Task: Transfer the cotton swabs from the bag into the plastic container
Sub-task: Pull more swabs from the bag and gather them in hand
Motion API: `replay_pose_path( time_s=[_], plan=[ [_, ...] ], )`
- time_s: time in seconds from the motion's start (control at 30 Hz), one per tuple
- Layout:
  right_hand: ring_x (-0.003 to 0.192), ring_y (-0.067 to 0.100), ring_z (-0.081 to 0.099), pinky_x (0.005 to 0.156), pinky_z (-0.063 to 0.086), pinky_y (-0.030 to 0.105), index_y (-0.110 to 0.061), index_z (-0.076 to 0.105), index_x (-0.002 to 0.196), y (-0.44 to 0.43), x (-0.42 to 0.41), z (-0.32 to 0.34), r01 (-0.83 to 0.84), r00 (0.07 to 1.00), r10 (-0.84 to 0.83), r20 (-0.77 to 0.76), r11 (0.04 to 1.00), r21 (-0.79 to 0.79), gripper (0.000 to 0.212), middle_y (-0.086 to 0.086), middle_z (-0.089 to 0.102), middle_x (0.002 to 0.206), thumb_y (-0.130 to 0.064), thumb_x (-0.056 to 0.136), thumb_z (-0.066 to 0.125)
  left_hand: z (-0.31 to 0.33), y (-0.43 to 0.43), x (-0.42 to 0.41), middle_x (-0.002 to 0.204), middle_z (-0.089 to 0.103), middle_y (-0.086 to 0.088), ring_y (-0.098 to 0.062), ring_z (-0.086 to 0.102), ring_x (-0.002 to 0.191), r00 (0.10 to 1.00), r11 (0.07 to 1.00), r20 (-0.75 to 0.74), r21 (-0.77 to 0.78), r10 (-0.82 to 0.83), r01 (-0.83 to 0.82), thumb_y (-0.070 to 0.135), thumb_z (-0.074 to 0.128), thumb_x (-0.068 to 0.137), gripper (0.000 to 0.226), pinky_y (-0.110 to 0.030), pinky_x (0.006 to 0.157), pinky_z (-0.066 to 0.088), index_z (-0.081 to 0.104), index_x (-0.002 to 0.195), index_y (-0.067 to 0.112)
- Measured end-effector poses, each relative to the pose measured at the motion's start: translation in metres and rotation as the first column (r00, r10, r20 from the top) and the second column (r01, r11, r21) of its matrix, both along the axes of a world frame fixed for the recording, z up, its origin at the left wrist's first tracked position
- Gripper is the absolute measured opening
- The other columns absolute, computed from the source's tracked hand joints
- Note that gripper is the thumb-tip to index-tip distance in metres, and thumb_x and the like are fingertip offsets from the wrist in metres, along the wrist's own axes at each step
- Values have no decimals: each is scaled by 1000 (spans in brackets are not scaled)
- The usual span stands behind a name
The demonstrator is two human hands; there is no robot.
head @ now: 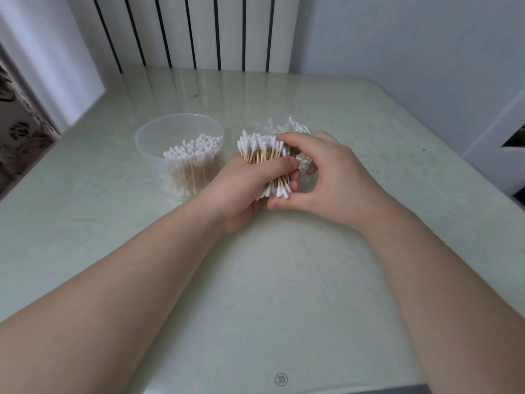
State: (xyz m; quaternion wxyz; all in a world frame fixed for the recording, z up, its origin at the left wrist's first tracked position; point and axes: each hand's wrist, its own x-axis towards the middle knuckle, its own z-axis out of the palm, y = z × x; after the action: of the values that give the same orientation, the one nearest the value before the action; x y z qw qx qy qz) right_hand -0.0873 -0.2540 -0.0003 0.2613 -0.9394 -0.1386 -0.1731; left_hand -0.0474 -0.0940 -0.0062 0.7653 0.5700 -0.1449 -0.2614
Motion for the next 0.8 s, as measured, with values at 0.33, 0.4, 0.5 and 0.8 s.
replay_pose_path(
  time_s=[0.33, 0.4, 0.5, 0.8],
  plan=[
    [119, 5, 46, 96, 29, 4, -29, 50, 143, 5, 1, -1, 18, 1000, -16, 25, 998, -59, 91, -17, 59, 115, -53, 62, 85, -4, -1, 5, 74, 65, -7, -16, 65, 64, 1000, 1000, -15, -9, 15, -15, 4, 63, 95, 7, -25, 57, 54, 66, 90, 7],
    [125, -2, 38, 100, 23, 1, -33, 40, 151, 3, -1, 1, 2, 998, -6, -67, 998, -63, 104, -32, 46, 116, -52, 61, 88, -4, 0, 5, 72, 64, -5, -15, 64, 63, 1000, 1000, -10, 8, 17, -17, 6, 63, 96, 8, -27, 57, 53, 65, 88, 9],
    [120, -4, 40, 98, 22, -2, -29, 43, 149, 2, -2, 3, 0, 999, -4, -47, 997, -83, 100, -39, 40, 108, -47, 63, 89, -3, 0, 6, 70, 62, -3, -13, 62, 62, 1000, 1000, -10, 22, 3, -3, 7, 61, 97, 11, -28, 57, 47, 64, 87, 12],
    [109, -1, 52, 89, 40, 10, -32, 39, 150, -6, 3, 1, 95, 985, -101, -139, 994, -50, 102, -14, 52, 134, -49, 62, 88, -5, -2, 5, 76, 65, -7, -19, 65, 68, 993, 991, -37, -58, 115, -117, 5, 62, 97, 9, -32, 64, 60, 66, 90, 8]
  ],
)
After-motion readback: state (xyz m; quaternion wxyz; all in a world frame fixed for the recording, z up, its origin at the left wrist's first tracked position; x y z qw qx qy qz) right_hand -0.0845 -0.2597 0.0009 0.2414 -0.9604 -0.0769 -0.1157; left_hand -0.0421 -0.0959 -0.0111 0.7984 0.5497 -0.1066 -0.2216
